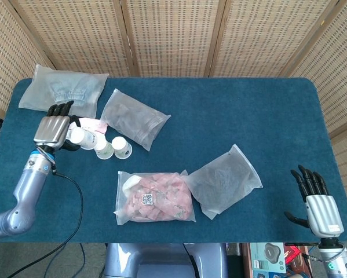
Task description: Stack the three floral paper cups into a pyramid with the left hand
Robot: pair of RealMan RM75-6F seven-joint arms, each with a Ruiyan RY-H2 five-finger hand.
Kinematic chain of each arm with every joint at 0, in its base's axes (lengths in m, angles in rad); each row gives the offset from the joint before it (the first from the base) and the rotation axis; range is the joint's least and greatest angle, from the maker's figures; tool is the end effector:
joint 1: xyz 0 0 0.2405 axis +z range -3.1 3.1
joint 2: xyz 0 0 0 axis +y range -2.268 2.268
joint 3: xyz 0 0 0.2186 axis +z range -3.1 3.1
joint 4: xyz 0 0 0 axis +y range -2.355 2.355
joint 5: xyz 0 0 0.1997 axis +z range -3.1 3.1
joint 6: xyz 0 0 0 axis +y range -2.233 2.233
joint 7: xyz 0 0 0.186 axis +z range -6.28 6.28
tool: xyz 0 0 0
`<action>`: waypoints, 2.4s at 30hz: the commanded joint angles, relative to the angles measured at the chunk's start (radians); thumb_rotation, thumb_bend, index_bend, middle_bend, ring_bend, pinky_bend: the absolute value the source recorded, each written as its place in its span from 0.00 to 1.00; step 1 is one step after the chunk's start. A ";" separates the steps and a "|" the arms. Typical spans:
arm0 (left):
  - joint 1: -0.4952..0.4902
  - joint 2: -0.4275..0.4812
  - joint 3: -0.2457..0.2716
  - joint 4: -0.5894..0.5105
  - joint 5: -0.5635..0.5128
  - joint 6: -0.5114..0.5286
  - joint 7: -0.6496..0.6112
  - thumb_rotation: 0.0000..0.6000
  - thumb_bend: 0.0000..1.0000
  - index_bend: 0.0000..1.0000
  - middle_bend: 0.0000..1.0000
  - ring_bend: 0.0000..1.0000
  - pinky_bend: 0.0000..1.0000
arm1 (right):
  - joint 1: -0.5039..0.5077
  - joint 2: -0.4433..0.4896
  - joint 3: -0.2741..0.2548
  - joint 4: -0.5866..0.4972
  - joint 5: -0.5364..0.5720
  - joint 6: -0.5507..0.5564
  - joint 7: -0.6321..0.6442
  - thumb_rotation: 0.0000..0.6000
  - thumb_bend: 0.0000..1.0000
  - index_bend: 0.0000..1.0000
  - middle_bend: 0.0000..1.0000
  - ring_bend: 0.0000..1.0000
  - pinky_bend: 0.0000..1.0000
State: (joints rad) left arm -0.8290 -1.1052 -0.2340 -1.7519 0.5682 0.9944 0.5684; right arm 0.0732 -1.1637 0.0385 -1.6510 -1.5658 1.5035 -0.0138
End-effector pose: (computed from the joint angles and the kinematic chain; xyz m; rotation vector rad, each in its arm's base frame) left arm -0.1509 0.3952 0.1117 -1.5601 -0.9714 -0.6653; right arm -0.2520 -0.2126 0.1331 1.4108 -0.9324 0.9912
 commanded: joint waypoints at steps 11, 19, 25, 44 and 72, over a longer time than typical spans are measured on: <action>-0.135 -0.131 0.005 0.063 -0.193 0.025 0.131 1.00 0.19 0.44 0.00 0.00 0.00 | 0.000 0.009 0.006 0.008 0.008 0.000 0.034 1.00 0.09 0.00 0.00 0.00 0.00; -0.162 -0.153 0.004 0.089 -0.231 0.025 0.143 1.00 0.19 0.44 0.00 0.00 0.00 | 0.001 0.010 0.007 0.012 0.015 -0.005 0.039 1.00 0.09 0.00 0.00 0.00 0.00; -0.177 -0.172 0.008 0.109 -0.251 0.021 0.146 1.00 0.19 0.44 0.00 0.00 0.00 | 0.003 0.008 0.007 0.014 0.016 -0.009 0.039 1.00 0.09 0.00 0.00 0.00 0.00; -0.177 -0.174 0.026 0.103 -0.256 0.031 0.136 1.00 0.19 0.18 0.00 0.00 0.00 | 0.001 0.007 0.009 0.015 0.014 -0.003 0.041 1.00 0.09 0.00 0.00 0.00 0.00; 0.484 -0.172 0.363 -0.078 0.842 0.632 -0.183 1.00 0.19 0.04 0.00 0.00 0.00 | 0.002 -0.008 0.001 0.013 -0.006 0.002 -0.004 1.00 0.09 0.00 0.00 0.00 0.00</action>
State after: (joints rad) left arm -0.4314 -1.1916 0.0558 -1.9109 1.3242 1.5414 0.3958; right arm 0.0753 -1.1711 0.0396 -1.6384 -1.5719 1.5058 -0.0173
